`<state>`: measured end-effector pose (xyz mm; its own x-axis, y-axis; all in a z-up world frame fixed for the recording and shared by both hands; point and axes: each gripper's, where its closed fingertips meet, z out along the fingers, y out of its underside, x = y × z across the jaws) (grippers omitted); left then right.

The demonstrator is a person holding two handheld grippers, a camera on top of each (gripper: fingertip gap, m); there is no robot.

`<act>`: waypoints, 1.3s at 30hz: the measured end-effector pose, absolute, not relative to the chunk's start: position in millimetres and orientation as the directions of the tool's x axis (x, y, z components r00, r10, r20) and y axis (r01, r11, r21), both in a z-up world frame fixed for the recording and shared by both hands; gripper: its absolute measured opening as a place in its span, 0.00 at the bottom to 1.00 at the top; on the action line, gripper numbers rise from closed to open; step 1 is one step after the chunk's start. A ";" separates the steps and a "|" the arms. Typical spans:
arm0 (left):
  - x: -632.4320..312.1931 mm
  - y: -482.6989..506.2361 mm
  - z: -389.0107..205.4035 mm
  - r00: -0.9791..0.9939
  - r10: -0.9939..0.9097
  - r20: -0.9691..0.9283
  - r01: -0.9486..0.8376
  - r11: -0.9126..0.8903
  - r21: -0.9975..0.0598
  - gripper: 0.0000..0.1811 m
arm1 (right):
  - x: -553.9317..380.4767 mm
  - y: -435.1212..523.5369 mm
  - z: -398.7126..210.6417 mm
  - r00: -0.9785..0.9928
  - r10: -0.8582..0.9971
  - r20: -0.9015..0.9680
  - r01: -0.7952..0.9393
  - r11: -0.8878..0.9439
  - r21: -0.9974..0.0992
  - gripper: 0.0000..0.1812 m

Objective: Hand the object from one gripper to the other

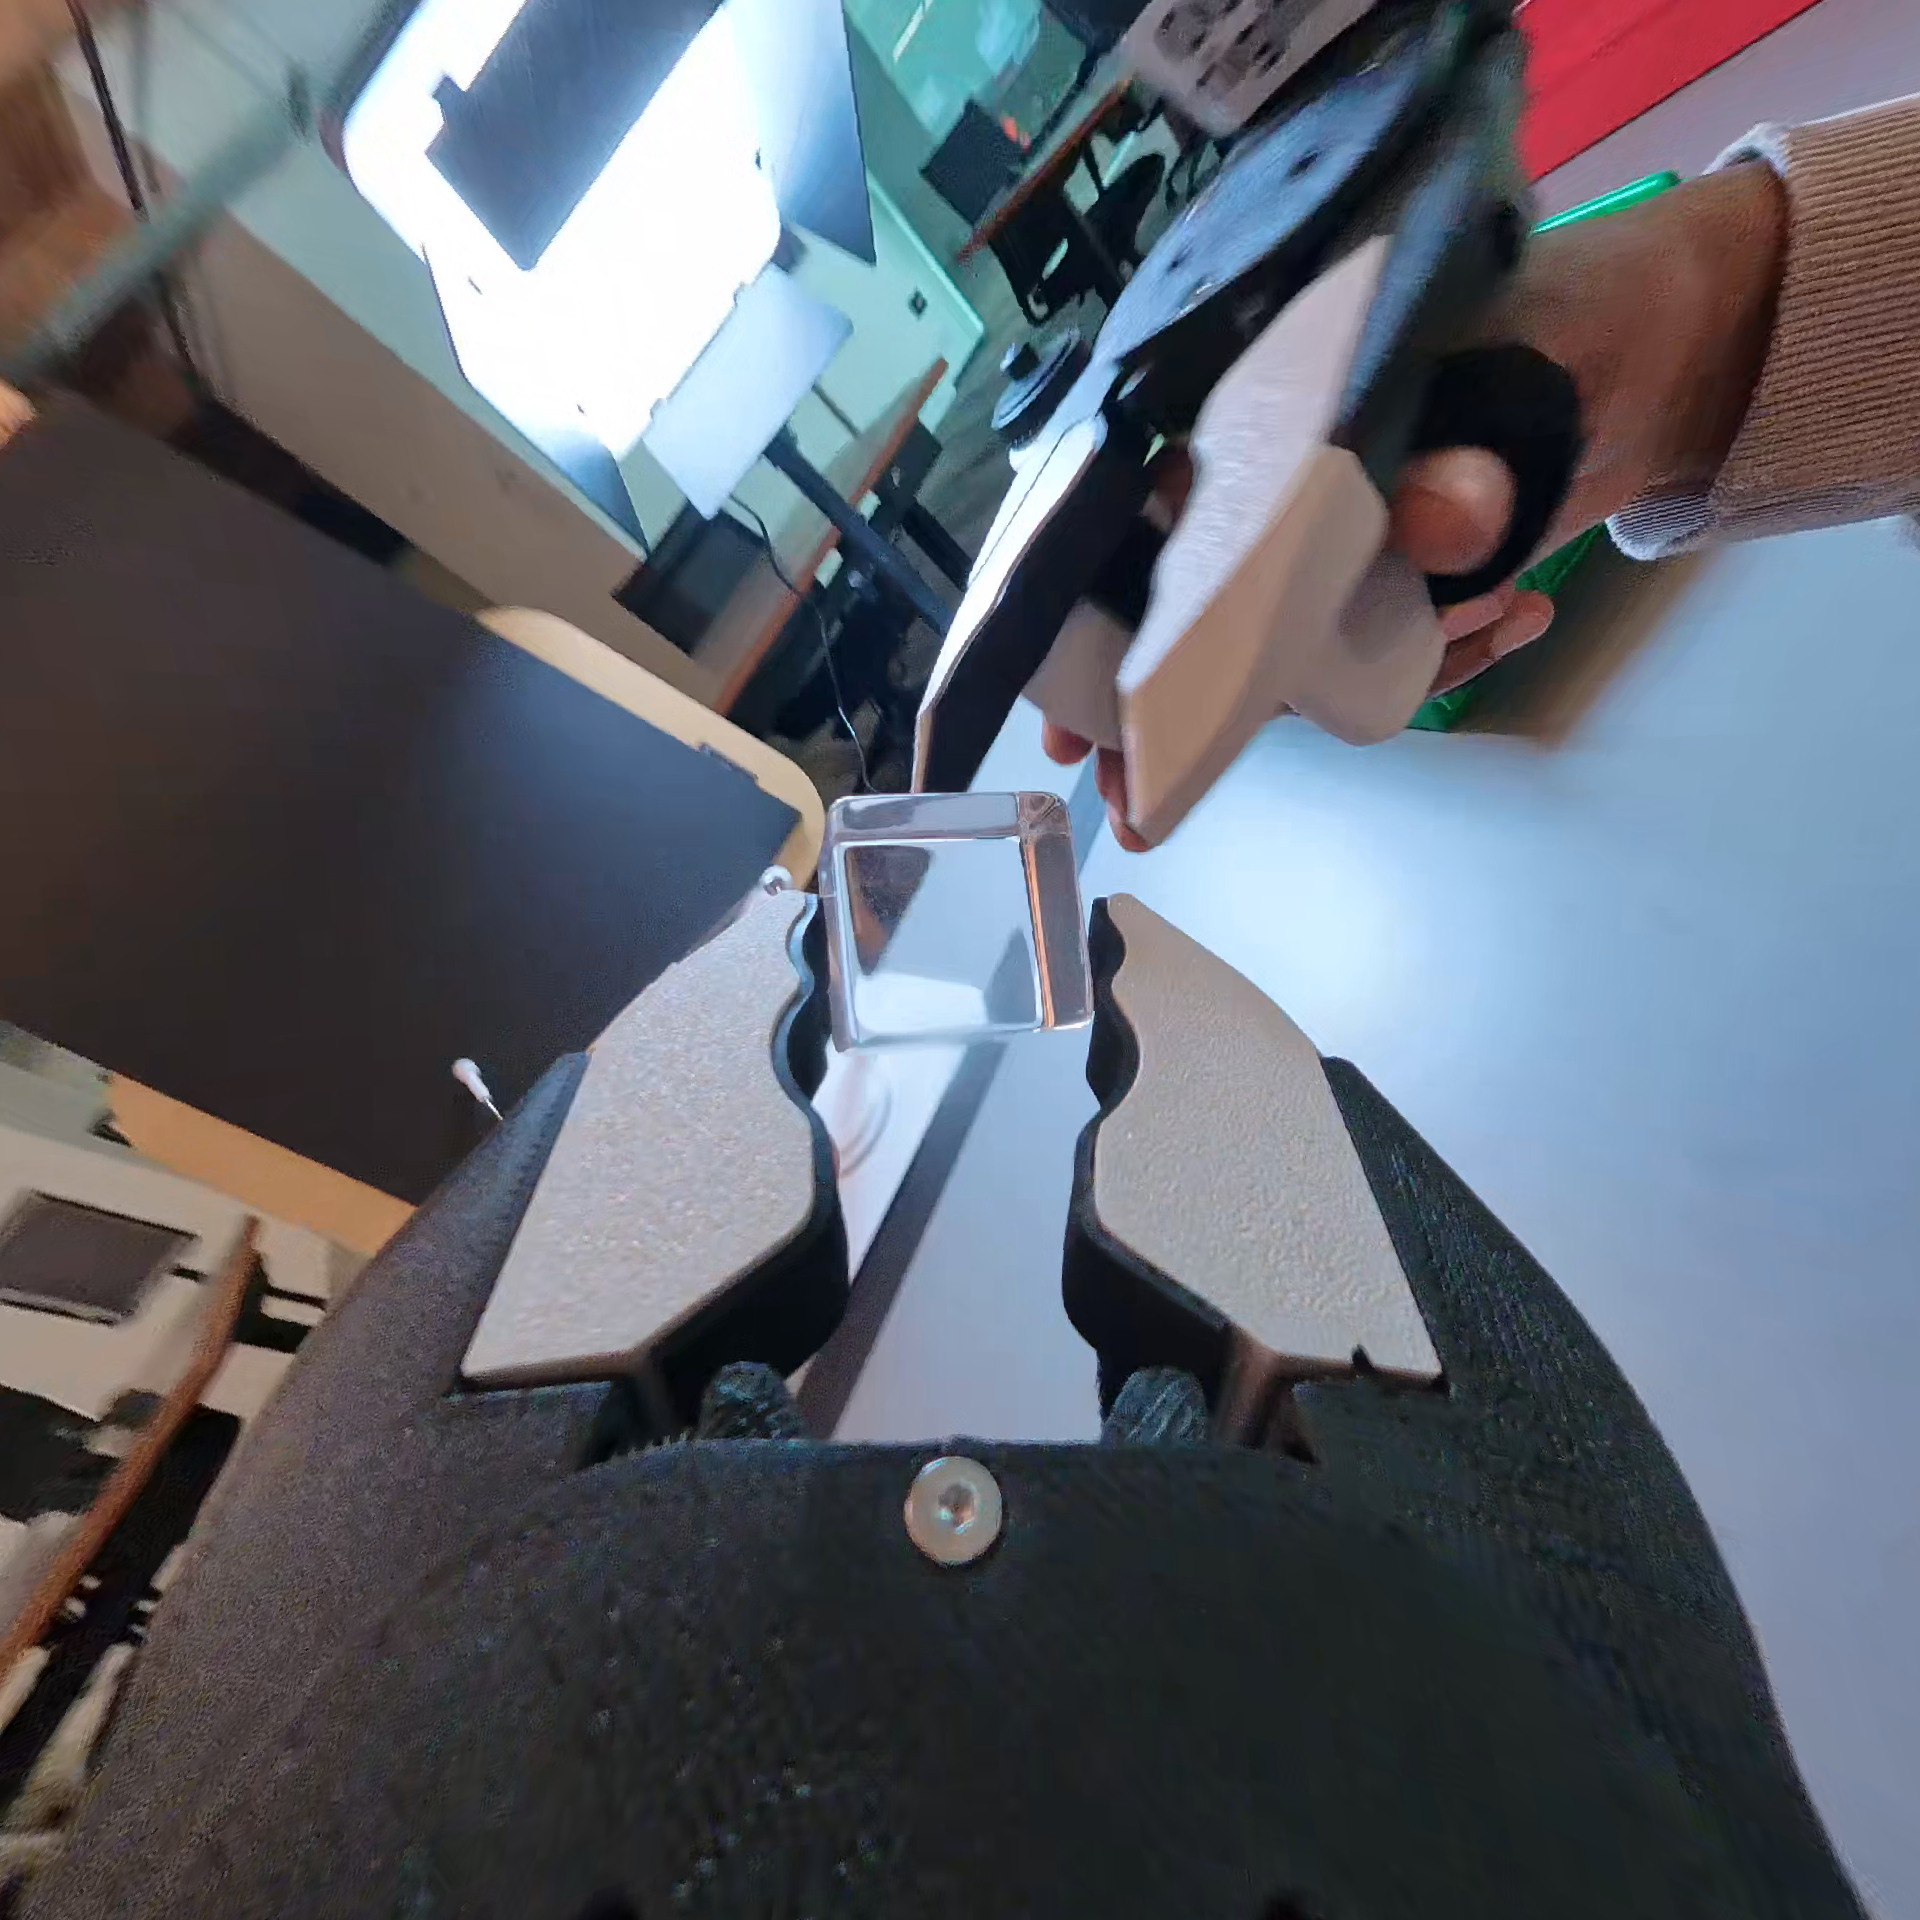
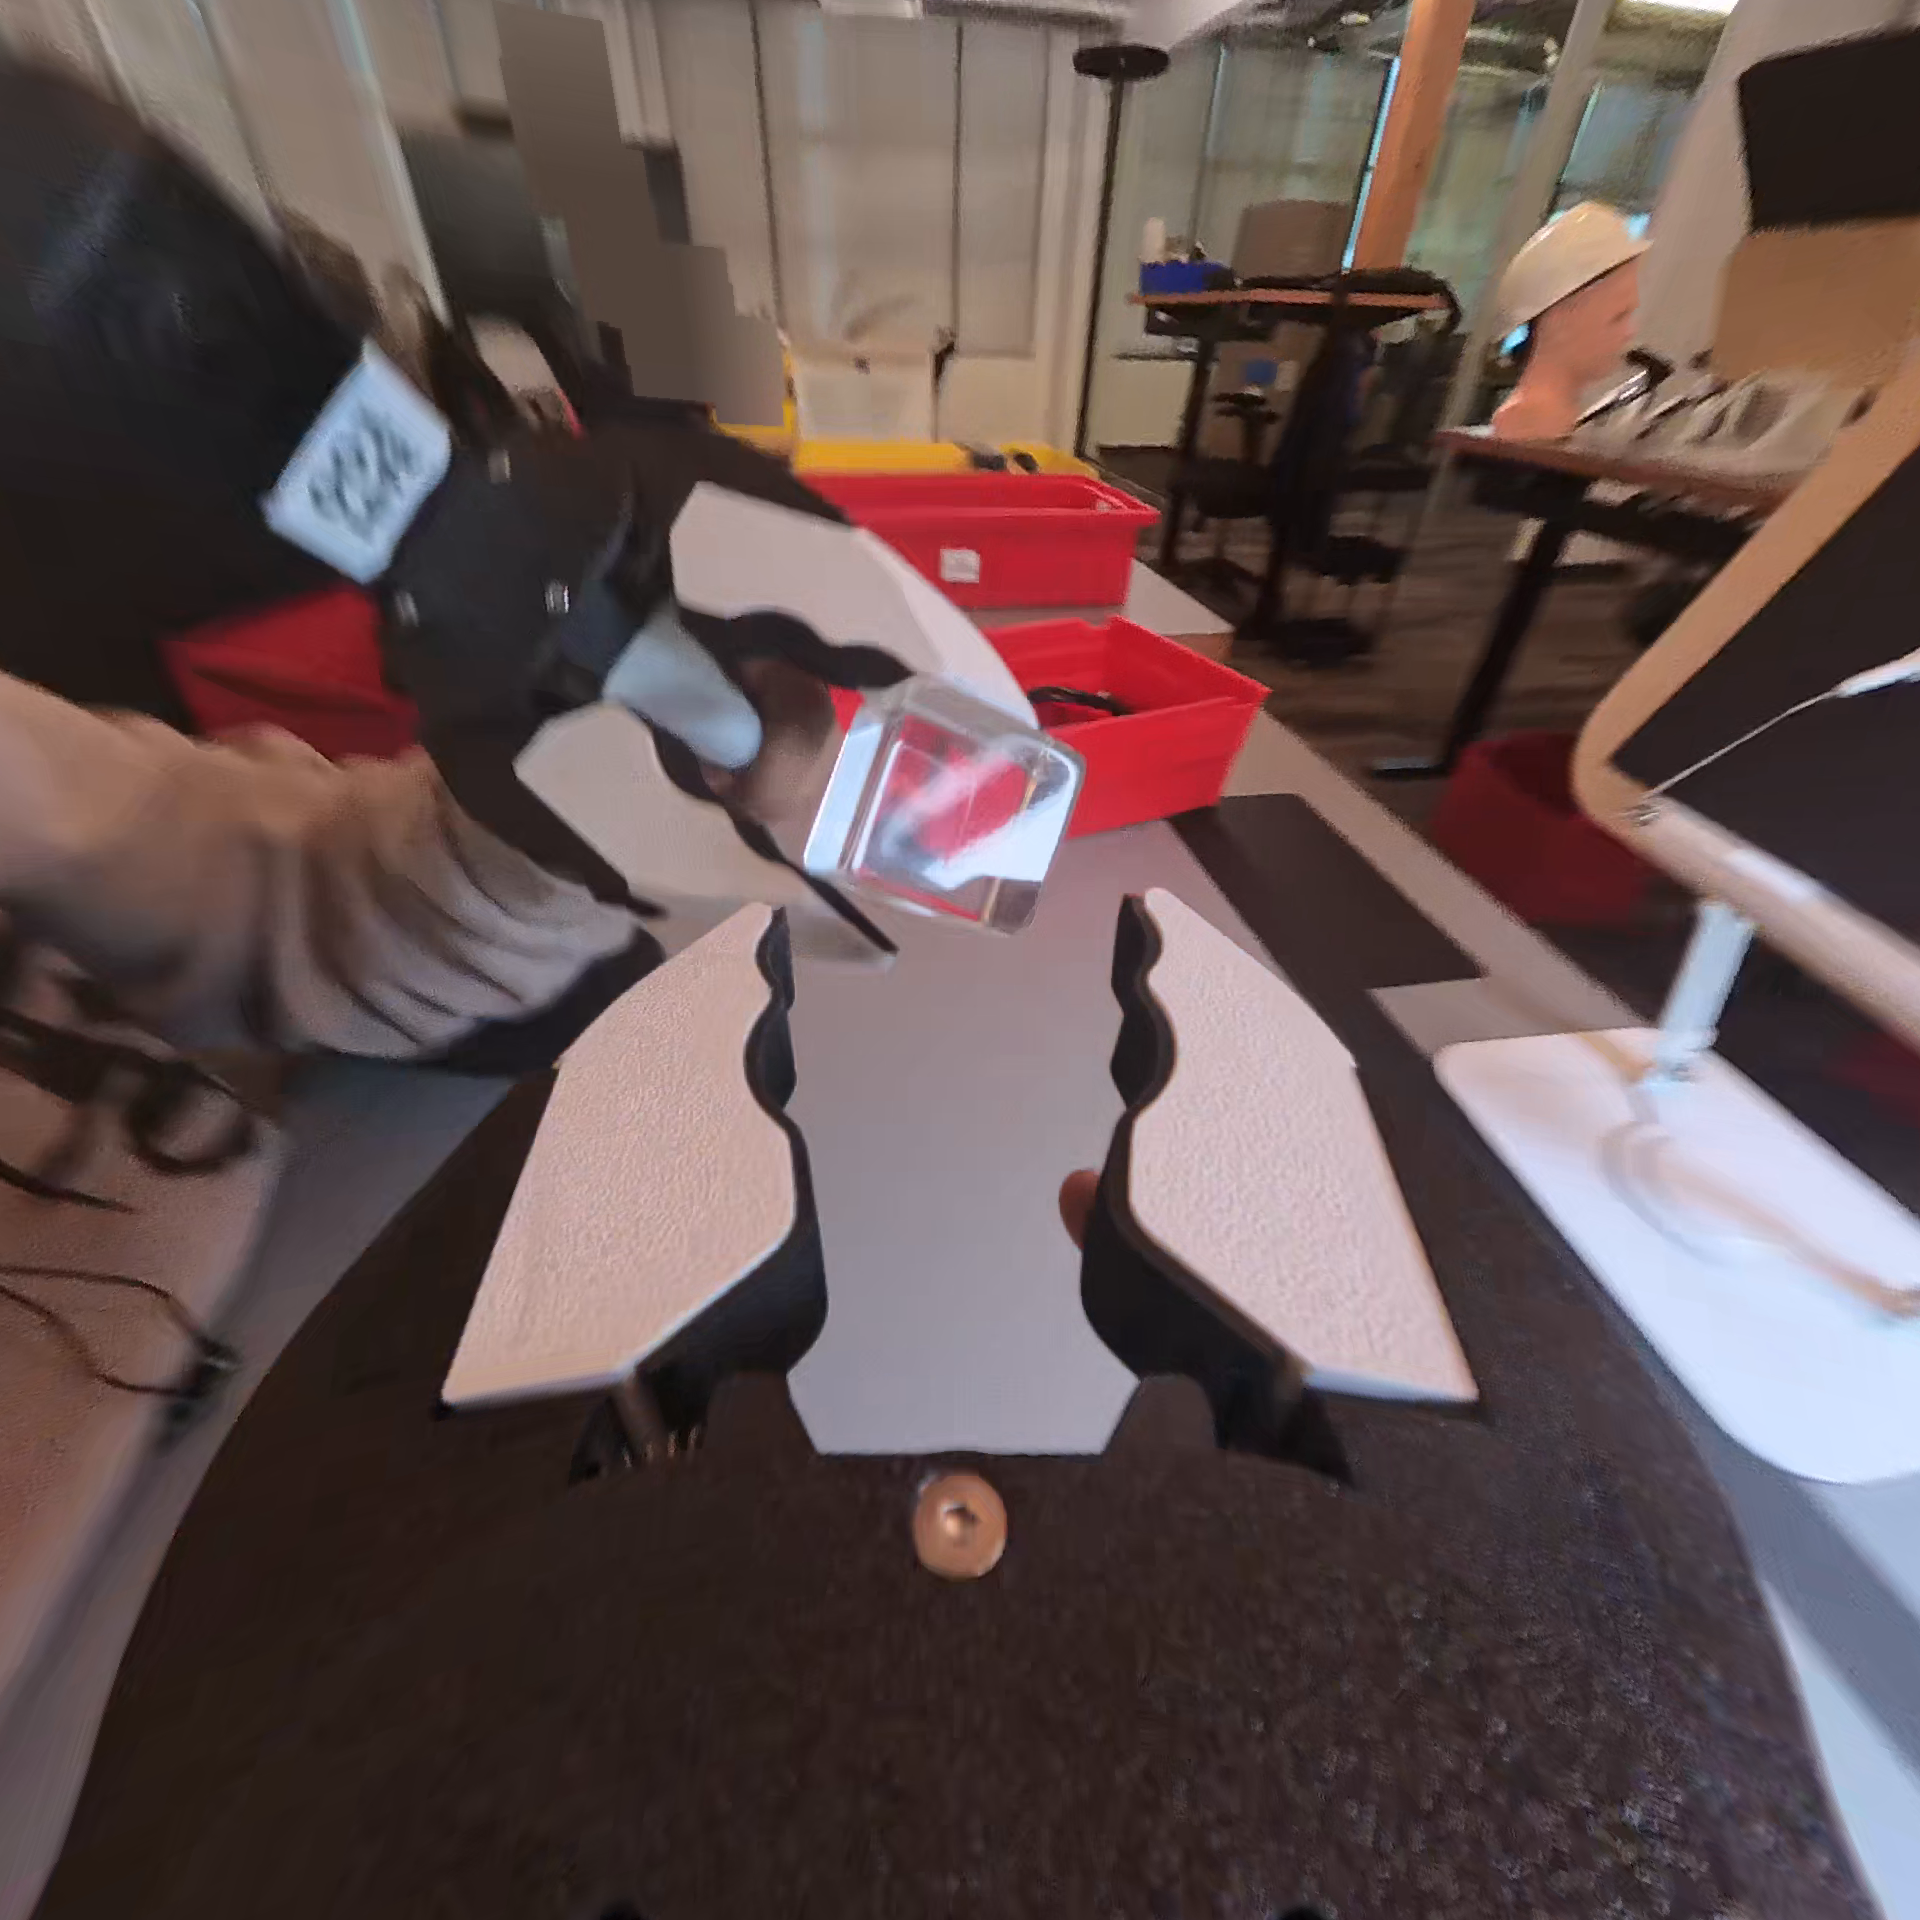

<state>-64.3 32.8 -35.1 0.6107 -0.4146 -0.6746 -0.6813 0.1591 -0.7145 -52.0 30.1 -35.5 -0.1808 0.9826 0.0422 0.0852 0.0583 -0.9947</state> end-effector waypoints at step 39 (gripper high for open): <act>-44.0 -26.2 -49.8 0.339 -0.885 -0.319 -0.491 0.123 -0.863 0.25 | -66.6 -25.2 -64.5 -0.379 0.882 0.280 0.072 0.330 -0.941 0.24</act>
